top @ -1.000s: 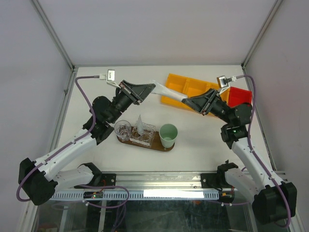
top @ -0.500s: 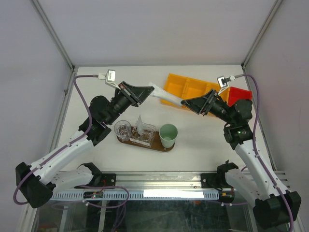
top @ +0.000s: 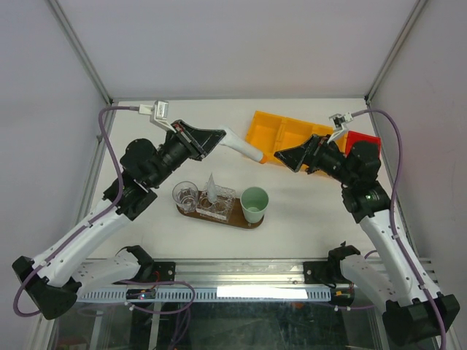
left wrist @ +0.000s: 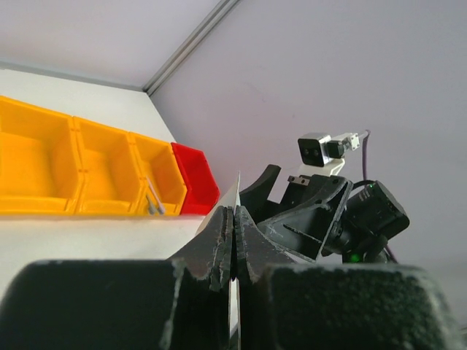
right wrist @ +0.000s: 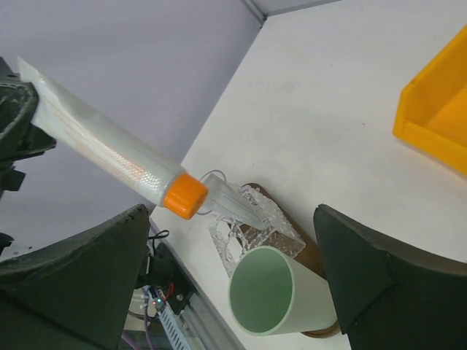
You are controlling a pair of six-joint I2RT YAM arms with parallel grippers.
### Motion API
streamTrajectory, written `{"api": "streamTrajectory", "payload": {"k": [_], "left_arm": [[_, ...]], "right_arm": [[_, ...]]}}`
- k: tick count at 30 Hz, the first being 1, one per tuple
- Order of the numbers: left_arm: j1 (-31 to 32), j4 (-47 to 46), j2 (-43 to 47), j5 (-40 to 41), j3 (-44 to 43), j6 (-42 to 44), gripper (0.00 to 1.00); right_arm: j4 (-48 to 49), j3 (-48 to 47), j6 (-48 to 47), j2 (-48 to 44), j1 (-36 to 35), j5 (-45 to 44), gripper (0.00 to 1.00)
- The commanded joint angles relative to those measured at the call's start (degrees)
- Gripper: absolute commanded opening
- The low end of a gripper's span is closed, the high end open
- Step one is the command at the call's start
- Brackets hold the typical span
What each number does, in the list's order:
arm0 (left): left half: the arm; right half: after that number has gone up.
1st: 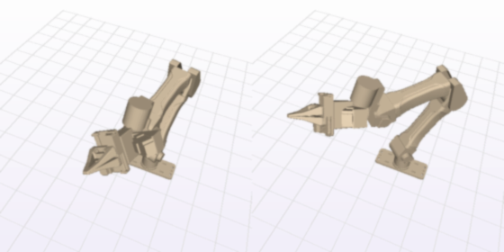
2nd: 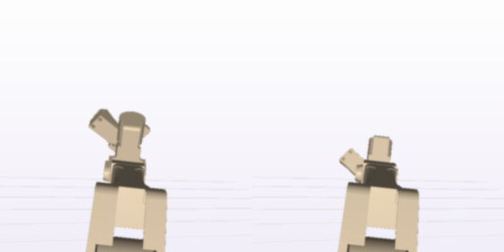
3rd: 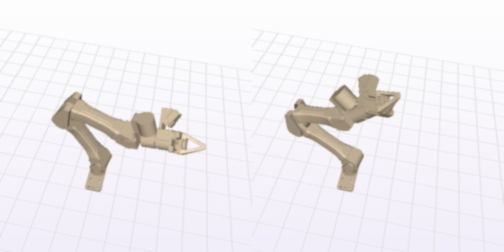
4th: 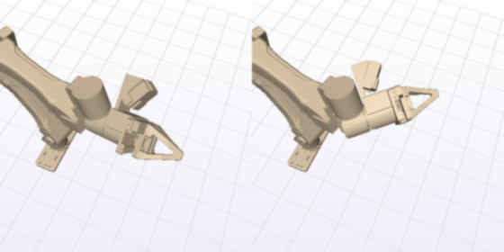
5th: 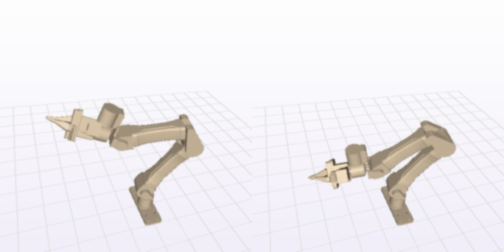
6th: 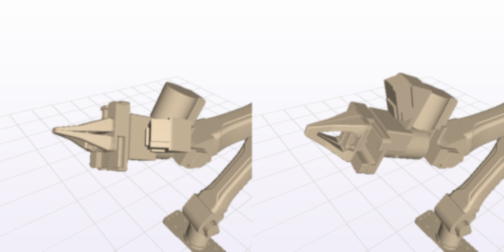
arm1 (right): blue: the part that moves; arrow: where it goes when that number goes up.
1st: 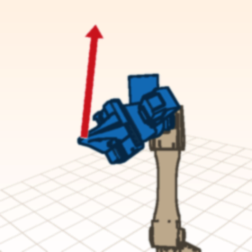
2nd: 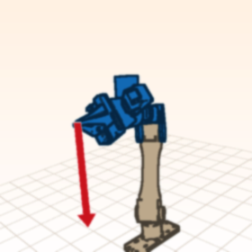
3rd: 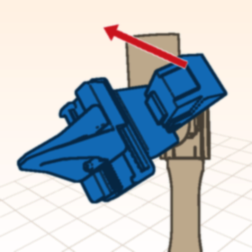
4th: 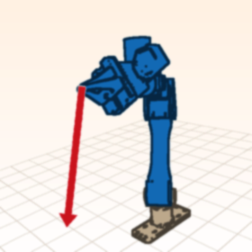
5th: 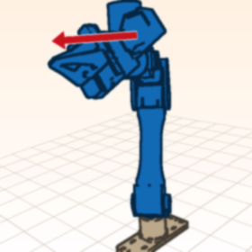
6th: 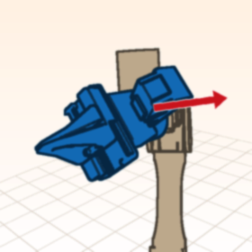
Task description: Prepare toiletry sets of a toothbrush and toothpaste on the tray
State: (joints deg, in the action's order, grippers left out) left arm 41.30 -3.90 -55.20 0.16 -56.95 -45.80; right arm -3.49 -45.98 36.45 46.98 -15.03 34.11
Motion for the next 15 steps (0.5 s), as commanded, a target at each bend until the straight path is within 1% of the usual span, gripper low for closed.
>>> {"api": "streamTrajectory", "payload": {"k": [1, 6, 10, 15], "left_arm": [[0.4, 5.4, 2.6, 1.5, -6.1, 3.1, 0.0], [1.1, 12.1, 3.3, 3.1, -8.7, 5.1, 0.0], [1.6, 19.5, 3.0, 4.6, -11.5, 6.5, 0.0], [1.8, 29.7, 2.9, 4.8, -15.1, 7.3, 0.0]], "right_arm": [[-5.9, -4.9, -7.2, -1.1, 0.1, -5.8, 0.99], [-10.6, -8.1, -11.7, 0.1, 0.1, -9.3, 0.99], [-15.9, -12.2, -16.1, 1.6, 0.3, -12.9, 0.99], [-17.0, -13.1, -17.2, 0.4, 0.5, -14.3, 0.99]]}}
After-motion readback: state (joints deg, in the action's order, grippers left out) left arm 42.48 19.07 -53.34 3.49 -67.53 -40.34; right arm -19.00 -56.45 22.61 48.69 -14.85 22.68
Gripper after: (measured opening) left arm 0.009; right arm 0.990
